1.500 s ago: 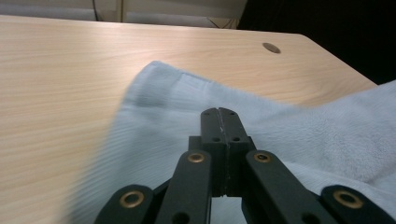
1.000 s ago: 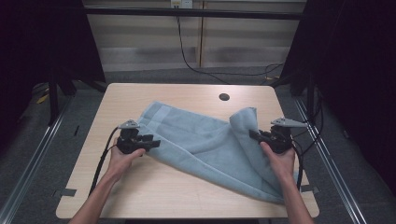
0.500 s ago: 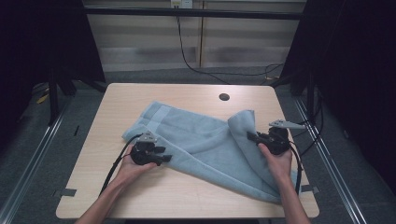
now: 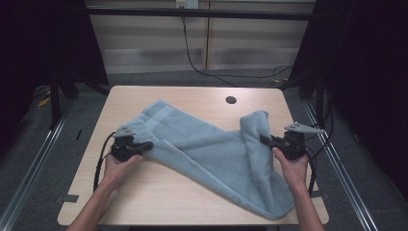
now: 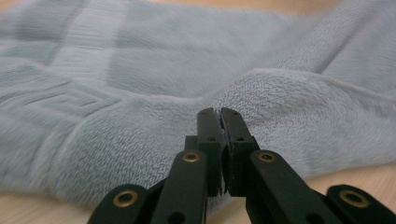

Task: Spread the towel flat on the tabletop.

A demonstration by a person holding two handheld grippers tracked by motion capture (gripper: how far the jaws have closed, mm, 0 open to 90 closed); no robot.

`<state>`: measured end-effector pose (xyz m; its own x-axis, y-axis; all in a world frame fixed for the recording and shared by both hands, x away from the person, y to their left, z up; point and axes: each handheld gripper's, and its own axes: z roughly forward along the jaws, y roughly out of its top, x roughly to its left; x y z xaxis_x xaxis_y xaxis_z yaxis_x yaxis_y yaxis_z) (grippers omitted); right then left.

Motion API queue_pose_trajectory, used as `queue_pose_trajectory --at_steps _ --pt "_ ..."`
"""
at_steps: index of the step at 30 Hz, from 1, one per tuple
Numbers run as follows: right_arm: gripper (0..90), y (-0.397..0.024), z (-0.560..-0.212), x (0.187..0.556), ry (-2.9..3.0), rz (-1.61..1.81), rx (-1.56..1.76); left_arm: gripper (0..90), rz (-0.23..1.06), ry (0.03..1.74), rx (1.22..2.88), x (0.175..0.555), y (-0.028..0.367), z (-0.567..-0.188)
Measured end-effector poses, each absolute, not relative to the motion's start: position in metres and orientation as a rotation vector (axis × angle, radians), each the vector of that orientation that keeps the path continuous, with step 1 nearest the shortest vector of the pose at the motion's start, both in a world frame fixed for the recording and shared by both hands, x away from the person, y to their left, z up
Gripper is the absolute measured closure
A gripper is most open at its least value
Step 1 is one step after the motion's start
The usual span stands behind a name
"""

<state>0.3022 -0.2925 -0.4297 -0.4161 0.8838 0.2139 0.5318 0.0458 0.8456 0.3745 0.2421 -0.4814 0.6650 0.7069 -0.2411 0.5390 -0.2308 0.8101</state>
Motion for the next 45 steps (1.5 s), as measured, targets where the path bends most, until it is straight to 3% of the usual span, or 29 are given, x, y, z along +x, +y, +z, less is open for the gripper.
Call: queue_pose_trajectory --at_steps 7,12,20,25,30,34,41,45 --pt "80.8 -0.293 -0.426 0.296 1.948 1.234 1.429 87.9 0.250 1.106 1.837 0.385 0.279 -0.486" --pt "78.7 -0.307 -0.431 0.295 1.911 1.153 1.521 87.6 0.267 1.153 1.807 0.389 0.297 -0.488" --pt "62.1 -0.318 -0.439 0.284 1.854 1.021 1.574 86.1 0.265 1.137 1.785 0.382 0.302 -0.482" --pt "59.7 -0.314 -0.433 0.288 1.828 0.989 1.561 82.2 0.271 1.095 1.740 0.373 0.300 -0.466" --pt "53.0 -0.313 -0.423 0.292 1.756 1.111 1.548 68.4 0.264 1.006 1.743 0.367 0.280 -0.450" --pt "57.2 -0.305 -0.428 0.301 1.901 1.293 1.490 65.8 0.186 0.928 1.805 0.367 0.243 -0.451" --pt "62.5 -0.255 -0.471 0.334 2.199 1.233 1.411 64.1 0.081 0.832 2.012 0.369 0.156 -0.482" --pt "62.3 -0.247 -0.485 0.341 2.254 1.098 1.410 66.1 0.068 0.813 2.159 0.359 0.145 -0.499"
